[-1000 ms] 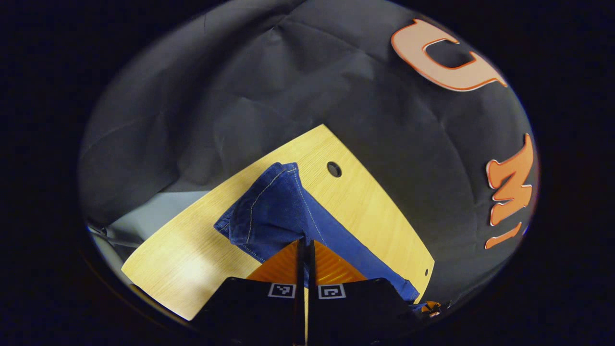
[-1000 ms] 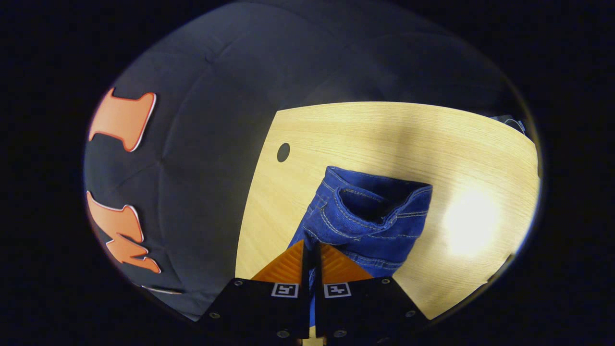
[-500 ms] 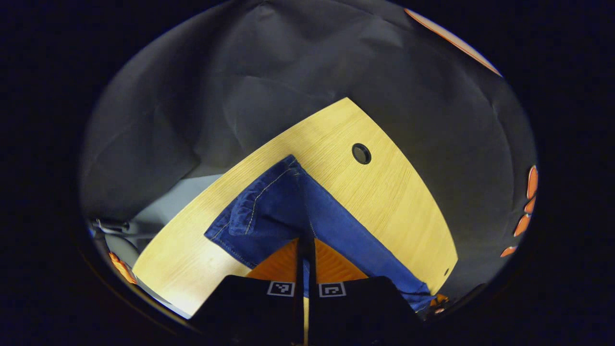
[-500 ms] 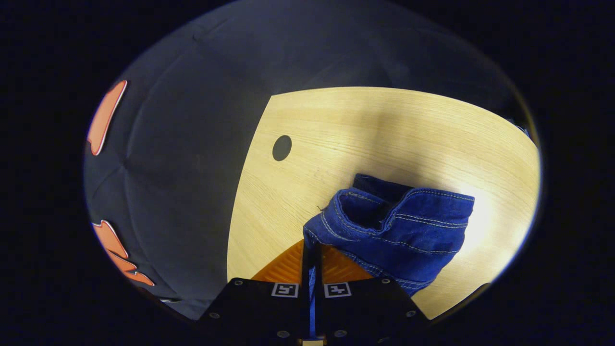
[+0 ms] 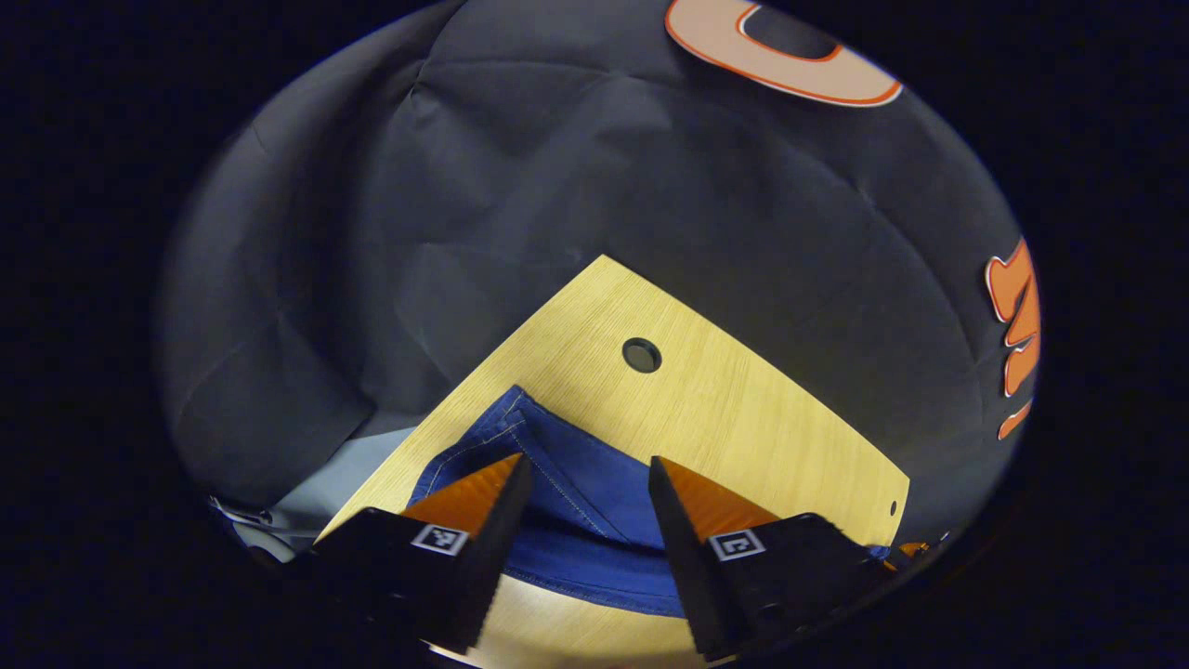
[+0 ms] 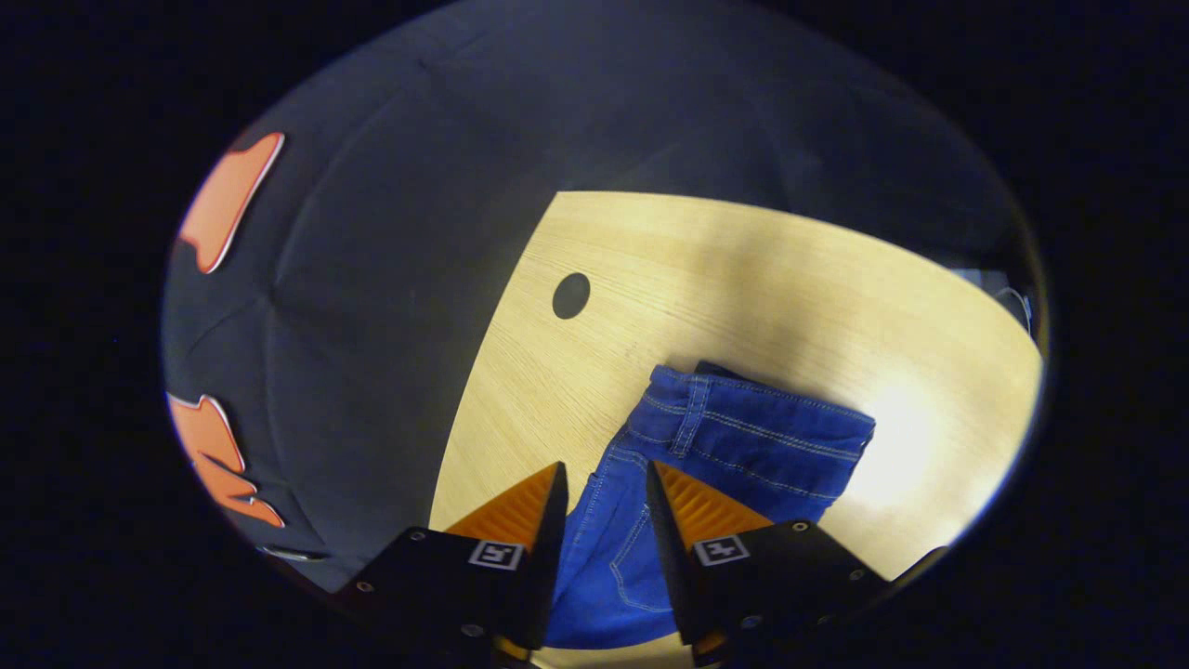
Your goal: Grasp the waist and the cuffs of the jeans and fold them to make the two legs overlap; first hold the waist and fold one-third of the jeans toward the cuffs, then hold the cuffs and fold the remaining one-third in the same direction to finish folding.
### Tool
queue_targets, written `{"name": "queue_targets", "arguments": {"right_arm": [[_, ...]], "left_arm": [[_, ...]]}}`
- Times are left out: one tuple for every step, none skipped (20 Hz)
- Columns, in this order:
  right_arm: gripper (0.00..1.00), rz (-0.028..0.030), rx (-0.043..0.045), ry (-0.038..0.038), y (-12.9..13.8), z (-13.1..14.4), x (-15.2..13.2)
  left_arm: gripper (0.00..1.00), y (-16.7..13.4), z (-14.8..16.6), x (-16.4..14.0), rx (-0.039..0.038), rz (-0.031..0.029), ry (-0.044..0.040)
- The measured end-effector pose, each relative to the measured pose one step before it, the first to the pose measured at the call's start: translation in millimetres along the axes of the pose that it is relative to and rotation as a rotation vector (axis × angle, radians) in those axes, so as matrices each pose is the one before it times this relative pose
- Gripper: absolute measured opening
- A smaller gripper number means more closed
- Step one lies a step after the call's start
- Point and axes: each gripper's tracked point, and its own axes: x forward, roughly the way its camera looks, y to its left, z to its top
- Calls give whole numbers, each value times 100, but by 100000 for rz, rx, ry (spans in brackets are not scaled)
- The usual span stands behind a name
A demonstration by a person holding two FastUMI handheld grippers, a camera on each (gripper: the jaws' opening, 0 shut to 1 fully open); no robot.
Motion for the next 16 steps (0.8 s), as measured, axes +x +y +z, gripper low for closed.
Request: {"name": "queue_targets", "arguments": {"right_arm": [[50, -2343, -3330, -669, -985, -92, -785], [63, -4166, -3810, -301, -1236, 152, -594], [78, -3846, -4290, -119, -1431, -171, -434], [86, -3630, -3058, -166, -1311, -419, 146], [88, -2690, -1229, 844, -1221, -430, 47], [90, -2200, 767, 1542, -771, -574, -35], [90, -1148, 1282, 1471, -583, -514, 202], [92, -316, 980, 903, -208, -601, 833], [92, -471, 300, 634, -355, -301, 458], [93, -1458, -117, 680, -499, -227, 370], [93, -2034, -376, 1410, -603, -319, 389], [94, -402, -135, 523, -138, -224, 496], [94, 142, 390, 319, 33, -56, 410], [94, 244, 644, 372, 120, -120, 351], [94, 870, 623, -115, 257, -17, 347], [94, 108, 315, -1397, 79, 274, 121]], "left_arm": [[81, -48, 98, -262, 2551, 353, -2393], [87, 129, -23, 11, 2165, 486, -1739], [87, -169, 19, -12, 1857, -685, -1763], [88, 9, -42, 63, 1803, -787, -1541], [84, -147, -44, 2, 2689, -615, -1574], [95, -28, -21, 45, 3224, 313, -1565], [95, 166, 80, 10, 3741, 778, -1244], [97, -165, 358, -101, 3341, 781, -1676], [97, -346, 294, -28, 2115, -468, -1410], [97, -136, -12, -125, 804, -1161, -740], [97, 14, 122, -153, 509, -941, -465], [97, 206, 85, -280, 827, 10, -352], [97, 89, 72, -79, 1784, 834, -660], [97, 48, -200, 175, 2146, 1282, -1120], [97, 22, -222, 244, 1864, 1272, -468], [97, -72, -380, 419, 1289, 624, -498]]}}
